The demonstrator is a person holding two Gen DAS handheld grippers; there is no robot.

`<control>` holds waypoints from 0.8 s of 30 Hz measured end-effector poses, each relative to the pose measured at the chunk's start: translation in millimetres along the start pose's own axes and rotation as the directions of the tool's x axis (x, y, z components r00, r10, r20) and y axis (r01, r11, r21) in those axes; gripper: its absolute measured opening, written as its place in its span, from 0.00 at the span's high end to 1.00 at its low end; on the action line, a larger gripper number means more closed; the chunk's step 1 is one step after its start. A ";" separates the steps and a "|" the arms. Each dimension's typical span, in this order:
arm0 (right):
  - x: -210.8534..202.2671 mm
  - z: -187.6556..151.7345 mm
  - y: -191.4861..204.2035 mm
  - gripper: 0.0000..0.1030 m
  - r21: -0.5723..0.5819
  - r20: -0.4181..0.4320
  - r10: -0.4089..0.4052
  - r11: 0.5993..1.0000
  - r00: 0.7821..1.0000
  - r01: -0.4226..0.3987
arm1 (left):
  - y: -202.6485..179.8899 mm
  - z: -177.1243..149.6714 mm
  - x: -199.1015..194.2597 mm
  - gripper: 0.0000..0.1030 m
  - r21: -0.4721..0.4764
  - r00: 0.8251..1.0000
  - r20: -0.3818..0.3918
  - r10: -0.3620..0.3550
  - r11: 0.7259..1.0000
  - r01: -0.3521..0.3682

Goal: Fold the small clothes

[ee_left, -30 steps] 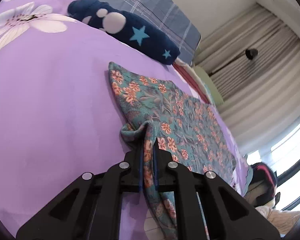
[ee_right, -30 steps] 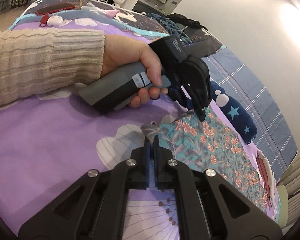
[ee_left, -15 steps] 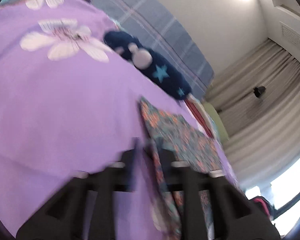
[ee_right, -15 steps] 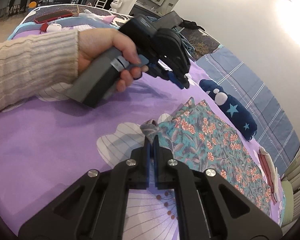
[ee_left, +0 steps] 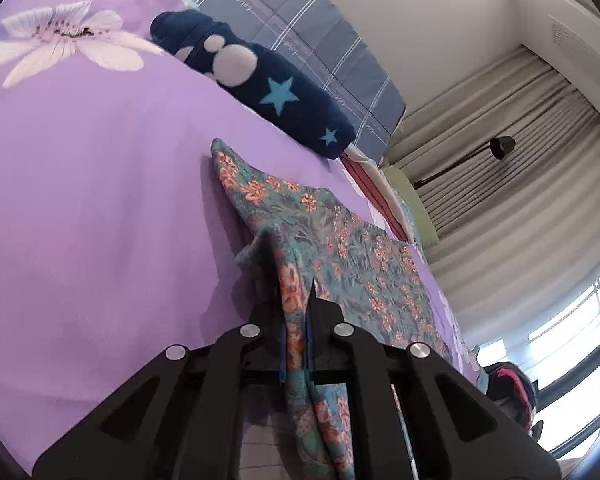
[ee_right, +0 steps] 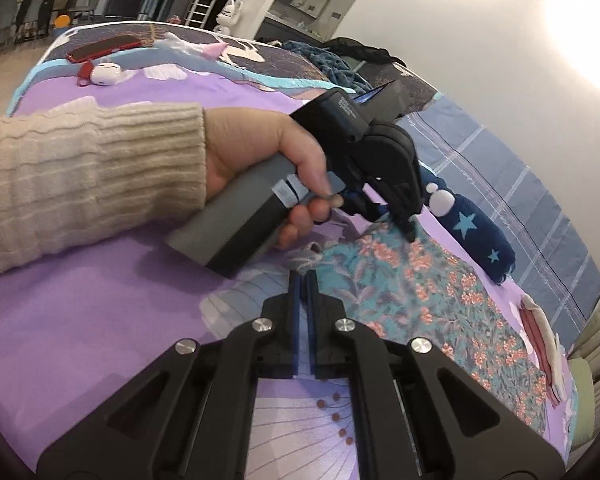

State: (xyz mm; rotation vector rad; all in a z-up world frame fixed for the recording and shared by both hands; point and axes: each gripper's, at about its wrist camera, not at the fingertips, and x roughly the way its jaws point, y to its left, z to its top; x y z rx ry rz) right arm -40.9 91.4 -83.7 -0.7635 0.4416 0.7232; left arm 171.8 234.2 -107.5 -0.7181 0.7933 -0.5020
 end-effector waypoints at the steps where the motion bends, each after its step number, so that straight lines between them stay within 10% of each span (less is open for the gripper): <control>1: 0.3 -0.6 2.8 0.98 -0.015 -0.001 0.001 1.000 1.000 -0.001 | 2.8 -2.1 0.6 0.94 -0.011 1.000 -0.005 0.009 1.000 -0.009; 5: -9.1 -3.2 6.6 0.96 -0.052 0.033 -0.061 0.997 0.998 0.062 | 7.3 -6.0 4.6 0.93 -0.018 0.999 -0.015 0.033 0.999 -0.033; 9: -6.0 -16.7 15.5 0.60 -0.156 -0.011 -0.149 0.977 0.989 0.146 | 6.0 -6.1 7.2 0.91 -0.005 0.999 -0.018 0.050 0.999 -0.050; 24: 36.2 -5.0 4.4 0.57 -0.137 -0.126 -0.177 0.978 0.976 0.160 | 7.9 -7.7 7.9 0.90 -0.010 0.999 -0.023 0.033 0.999 -0.033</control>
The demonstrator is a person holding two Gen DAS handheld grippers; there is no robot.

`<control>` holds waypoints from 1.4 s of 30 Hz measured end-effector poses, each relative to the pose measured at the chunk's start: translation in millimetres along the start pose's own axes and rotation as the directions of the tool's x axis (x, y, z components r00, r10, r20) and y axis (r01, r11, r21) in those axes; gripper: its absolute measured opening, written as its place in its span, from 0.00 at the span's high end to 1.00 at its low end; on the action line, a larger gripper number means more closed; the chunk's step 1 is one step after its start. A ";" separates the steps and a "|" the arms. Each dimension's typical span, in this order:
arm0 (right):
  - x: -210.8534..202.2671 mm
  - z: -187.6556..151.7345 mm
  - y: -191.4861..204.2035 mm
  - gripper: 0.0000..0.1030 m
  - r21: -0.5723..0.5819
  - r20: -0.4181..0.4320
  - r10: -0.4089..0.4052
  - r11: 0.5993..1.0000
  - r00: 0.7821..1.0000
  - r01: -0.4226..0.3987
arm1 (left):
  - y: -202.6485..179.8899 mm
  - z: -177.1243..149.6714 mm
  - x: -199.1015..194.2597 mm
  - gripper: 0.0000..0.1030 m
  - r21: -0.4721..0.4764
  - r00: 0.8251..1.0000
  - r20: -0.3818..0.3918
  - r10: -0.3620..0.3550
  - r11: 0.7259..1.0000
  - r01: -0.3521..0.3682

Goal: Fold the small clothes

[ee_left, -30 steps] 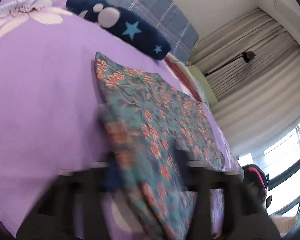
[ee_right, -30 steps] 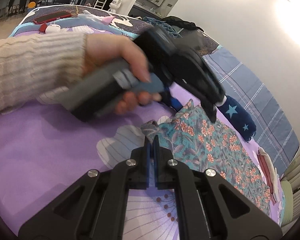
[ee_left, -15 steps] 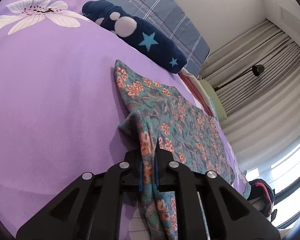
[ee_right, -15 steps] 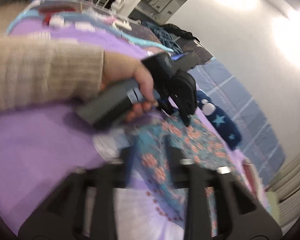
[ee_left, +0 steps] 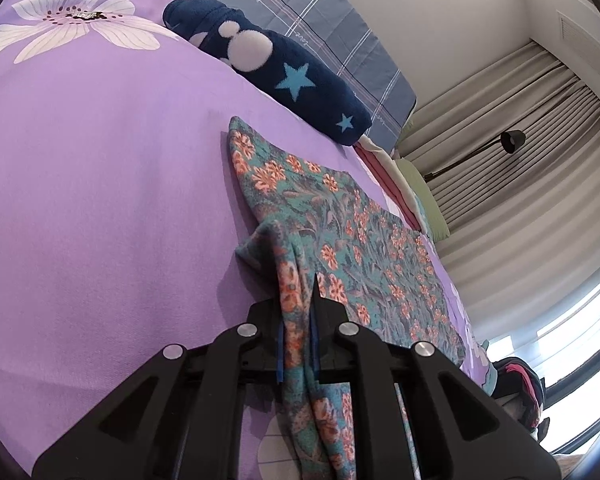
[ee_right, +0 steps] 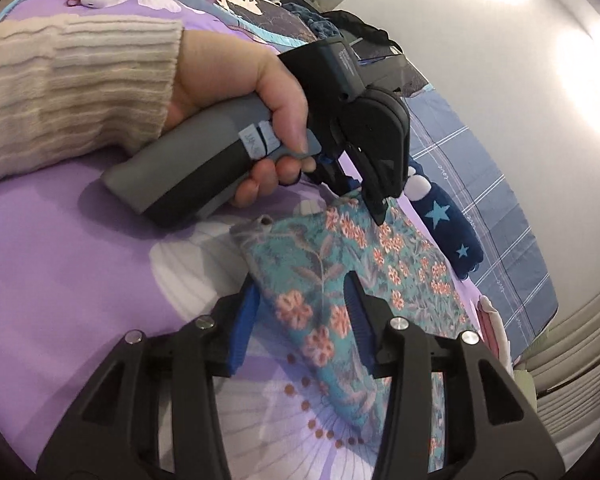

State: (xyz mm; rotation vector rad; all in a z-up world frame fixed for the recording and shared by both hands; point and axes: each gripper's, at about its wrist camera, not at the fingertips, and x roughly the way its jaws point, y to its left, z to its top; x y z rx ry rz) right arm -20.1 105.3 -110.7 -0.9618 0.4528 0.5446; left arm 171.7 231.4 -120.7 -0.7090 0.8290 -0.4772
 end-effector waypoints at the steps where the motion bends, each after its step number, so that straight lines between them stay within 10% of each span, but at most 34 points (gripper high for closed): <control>1: 2.8 3.1 0.8 0.57 0.002 -0.001 -0.001 1.000 1.000 0.001 | 0.0 0.0 0.0 0.90 -0.001 1.000 0.000 -0.001 1.000 0.001; 7: 19.2 13.2 1.5 0.63 0.023 -0.007 -0.026 0.999 1.000 0.026 | 1.1 0.1 0.6 0.90 -0.007 1.000 -0.002 -0.009 1.000 0.009; 12: 29.2 16.7 6.9 0.90 -0.008 -0.016 -0.079 0.997 0.997 0.078 | 1.2 -0.3 0.8 0.90 -0.007 1.000 -0.002 -0.010 1.000 0.010; 29: 16.3 11.6 1.3 0.92 0.042 0.010 -0.056 0.998 0.998 0.055 | -5.2 6.6 12.2 0.89 0.018 0.998 -0.056 -0.008 1.000 0.009; 42: -30.8 -11.5 -75.9 0.92 0.337 0.102 -0.060 0.941 0.993 0.023 | -82.8 22.3 -4.8 0.92 0.186 0.999 0.024 0.034 0.982 -0.038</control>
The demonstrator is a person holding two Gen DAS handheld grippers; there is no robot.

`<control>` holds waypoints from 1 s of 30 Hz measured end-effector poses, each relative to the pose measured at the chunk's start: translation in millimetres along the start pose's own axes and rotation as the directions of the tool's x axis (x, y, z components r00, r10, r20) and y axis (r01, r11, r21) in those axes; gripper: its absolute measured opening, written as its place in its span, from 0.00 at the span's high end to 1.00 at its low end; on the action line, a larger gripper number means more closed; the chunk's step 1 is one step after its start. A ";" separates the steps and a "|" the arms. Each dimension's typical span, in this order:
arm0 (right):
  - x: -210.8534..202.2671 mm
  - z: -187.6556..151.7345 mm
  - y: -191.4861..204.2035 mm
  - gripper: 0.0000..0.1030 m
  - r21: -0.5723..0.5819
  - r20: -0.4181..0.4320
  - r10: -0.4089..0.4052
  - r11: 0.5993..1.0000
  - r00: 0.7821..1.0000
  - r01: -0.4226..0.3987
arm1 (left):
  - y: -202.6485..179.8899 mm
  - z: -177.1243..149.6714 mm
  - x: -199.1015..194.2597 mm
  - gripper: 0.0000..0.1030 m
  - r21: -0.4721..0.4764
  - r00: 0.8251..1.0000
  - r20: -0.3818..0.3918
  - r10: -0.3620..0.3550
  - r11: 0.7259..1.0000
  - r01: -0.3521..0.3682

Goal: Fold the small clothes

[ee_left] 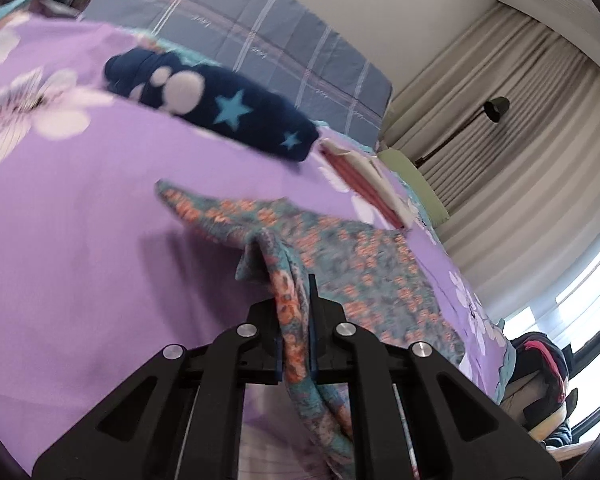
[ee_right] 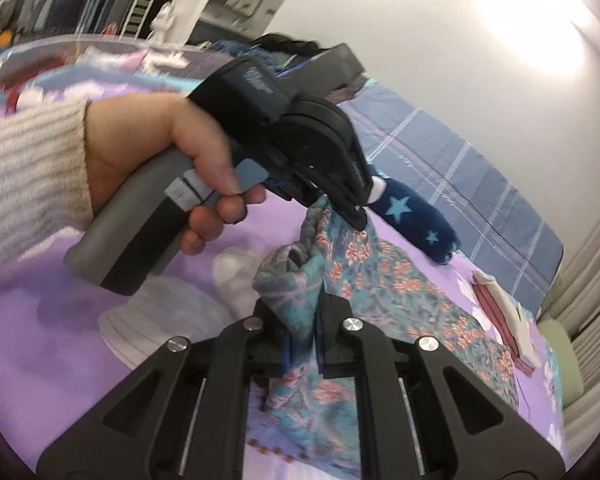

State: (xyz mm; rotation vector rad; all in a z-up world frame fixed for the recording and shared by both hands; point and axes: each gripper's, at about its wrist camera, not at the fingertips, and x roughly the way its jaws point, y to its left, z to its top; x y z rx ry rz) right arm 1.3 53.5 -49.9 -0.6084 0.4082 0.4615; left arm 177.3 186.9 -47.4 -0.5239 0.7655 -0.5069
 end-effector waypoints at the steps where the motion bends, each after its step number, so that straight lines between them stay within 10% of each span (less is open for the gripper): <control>1: -3.8 -0.6 -5.6 0.92 0.021 0.004 -0.001 1.000 1.000 0.001 | -7.7 3.4 2.3 0.92 0.011 1.000 0.000 0.002 1.000 -0.002; 30: -57.4 -129.4 -228.4 0.92 0.629 -0.042 0.020 0.777 0.999 0.011 | -203.2 7.0 174.4 0.92 0.280 0.976 -0.167 0.142 0.956 -0.091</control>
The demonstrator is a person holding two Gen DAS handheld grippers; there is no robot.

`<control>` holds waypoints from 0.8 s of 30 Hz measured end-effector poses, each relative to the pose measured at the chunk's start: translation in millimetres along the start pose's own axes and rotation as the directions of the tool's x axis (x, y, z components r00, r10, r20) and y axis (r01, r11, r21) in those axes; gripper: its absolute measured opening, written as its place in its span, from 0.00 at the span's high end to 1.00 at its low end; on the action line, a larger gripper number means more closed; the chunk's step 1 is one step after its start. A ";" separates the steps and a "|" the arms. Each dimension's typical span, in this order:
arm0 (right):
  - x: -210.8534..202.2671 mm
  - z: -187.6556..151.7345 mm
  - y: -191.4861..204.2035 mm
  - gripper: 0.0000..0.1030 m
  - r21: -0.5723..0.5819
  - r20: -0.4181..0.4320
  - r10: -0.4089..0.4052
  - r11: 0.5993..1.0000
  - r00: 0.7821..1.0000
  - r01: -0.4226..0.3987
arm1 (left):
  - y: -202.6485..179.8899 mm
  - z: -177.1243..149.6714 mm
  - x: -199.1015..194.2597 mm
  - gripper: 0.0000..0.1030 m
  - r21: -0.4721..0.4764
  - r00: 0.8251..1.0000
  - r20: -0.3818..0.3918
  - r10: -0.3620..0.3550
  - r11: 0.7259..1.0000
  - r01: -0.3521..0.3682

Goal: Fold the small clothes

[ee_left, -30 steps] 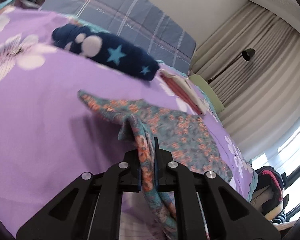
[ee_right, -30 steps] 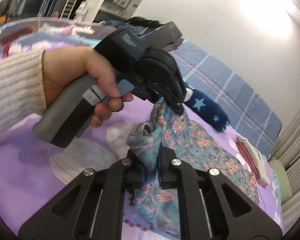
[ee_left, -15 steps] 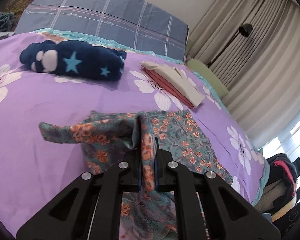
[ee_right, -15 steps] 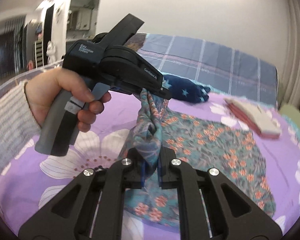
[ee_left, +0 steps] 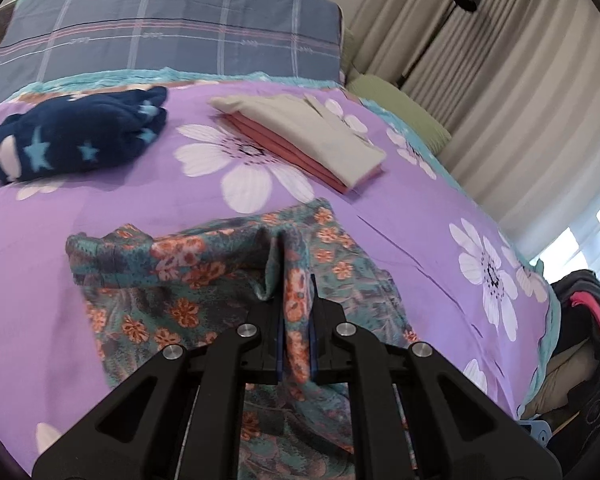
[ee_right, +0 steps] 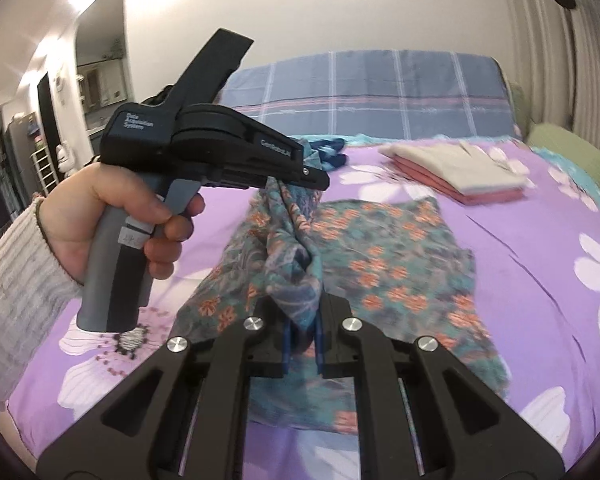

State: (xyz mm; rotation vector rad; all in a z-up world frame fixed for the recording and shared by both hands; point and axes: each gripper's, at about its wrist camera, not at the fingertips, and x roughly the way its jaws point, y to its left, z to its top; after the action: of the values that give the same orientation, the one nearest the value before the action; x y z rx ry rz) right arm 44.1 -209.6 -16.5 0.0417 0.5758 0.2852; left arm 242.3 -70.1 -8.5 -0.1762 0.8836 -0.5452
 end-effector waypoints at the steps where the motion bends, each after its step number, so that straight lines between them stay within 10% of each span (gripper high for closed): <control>1: -0.7 -0.3 -5.1 0.92 0.009 -0.001 -0.005 1.000 1.000 0.005 | -4.4 1.1 5.9 0.92 0.004 1.000 -0.008 -0.001 1.000 0.001; 24: -9.7 -34.5 -87.3 0.94 0.236 -0.047 -0.006 0.972 0.999 0.017 | -88.6 6.3 89.0 0.92 0.204 0.981 -0.147 0.129 0.974 -0.098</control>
State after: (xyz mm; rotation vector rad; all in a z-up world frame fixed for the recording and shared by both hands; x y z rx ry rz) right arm 39.8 -297.5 -50.6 0.2626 0.6531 0.2058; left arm 258.9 -192.3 -33.2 0.0983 0.9832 -0.5403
